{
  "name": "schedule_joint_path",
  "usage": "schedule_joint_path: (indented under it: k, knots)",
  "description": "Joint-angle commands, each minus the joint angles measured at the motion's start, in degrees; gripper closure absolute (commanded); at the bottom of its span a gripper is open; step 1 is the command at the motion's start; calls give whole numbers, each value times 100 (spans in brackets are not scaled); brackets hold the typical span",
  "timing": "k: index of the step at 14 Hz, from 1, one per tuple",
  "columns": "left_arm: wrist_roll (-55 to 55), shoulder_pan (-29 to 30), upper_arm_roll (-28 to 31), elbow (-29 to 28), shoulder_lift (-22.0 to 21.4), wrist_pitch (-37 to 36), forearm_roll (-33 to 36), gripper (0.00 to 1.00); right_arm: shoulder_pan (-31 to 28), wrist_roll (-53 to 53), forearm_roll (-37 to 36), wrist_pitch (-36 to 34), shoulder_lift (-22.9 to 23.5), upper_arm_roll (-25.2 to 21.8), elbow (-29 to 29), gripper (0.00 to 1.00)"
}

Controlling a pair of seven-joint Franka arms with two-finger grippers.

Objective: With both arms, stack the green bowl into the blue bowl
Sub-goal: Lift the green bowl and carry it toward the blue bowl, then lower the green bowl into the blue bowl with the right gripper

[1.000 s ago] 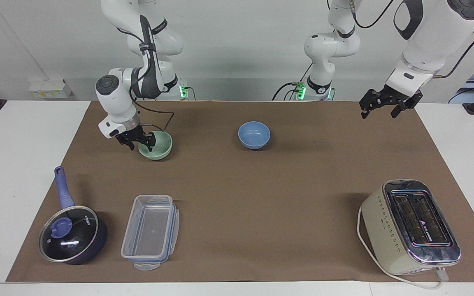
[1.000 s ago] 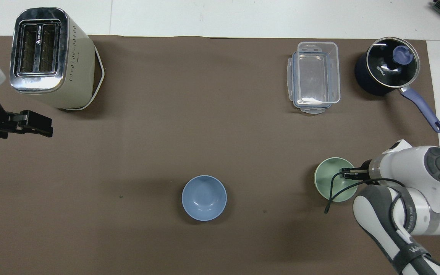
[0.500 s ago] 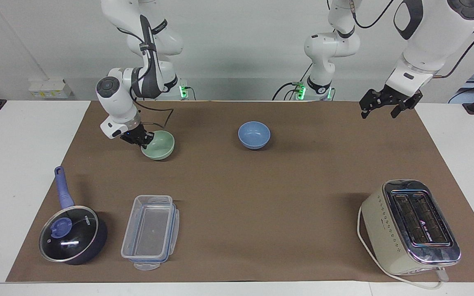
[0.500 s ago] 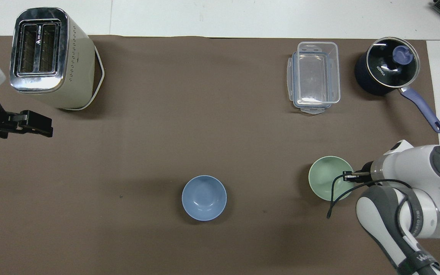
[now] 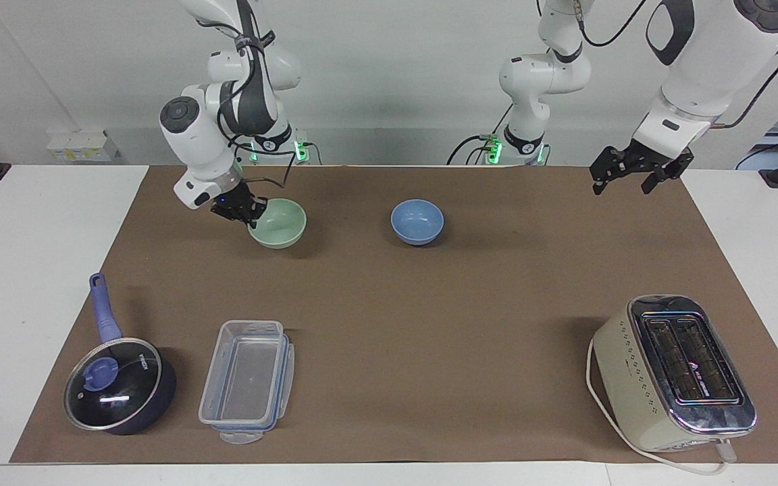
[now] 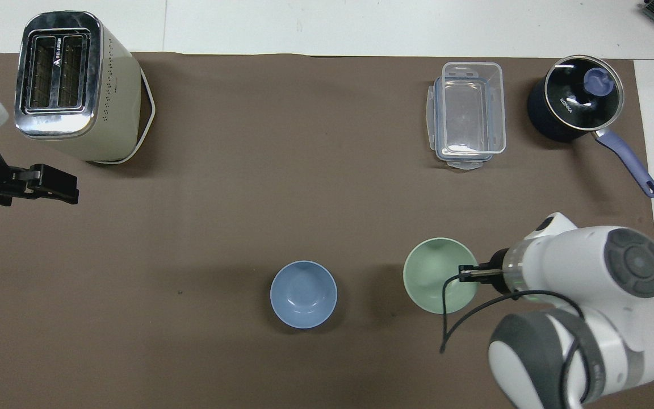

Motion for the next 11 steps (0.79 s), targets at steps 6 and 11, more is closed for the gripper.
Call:
schedule_joint_path:
  k: [6, 11]
  knots:
    - [-28, 19, -28, 49, 6, -87, 117, 0, 1881, 2123, 95, 616, 590, 20, 669, 100]
    - [-28, 19, -28, 49, 6, -87, 117, 0, 2268, 2608, 104, 1188, 1381, 169, 898, 100]
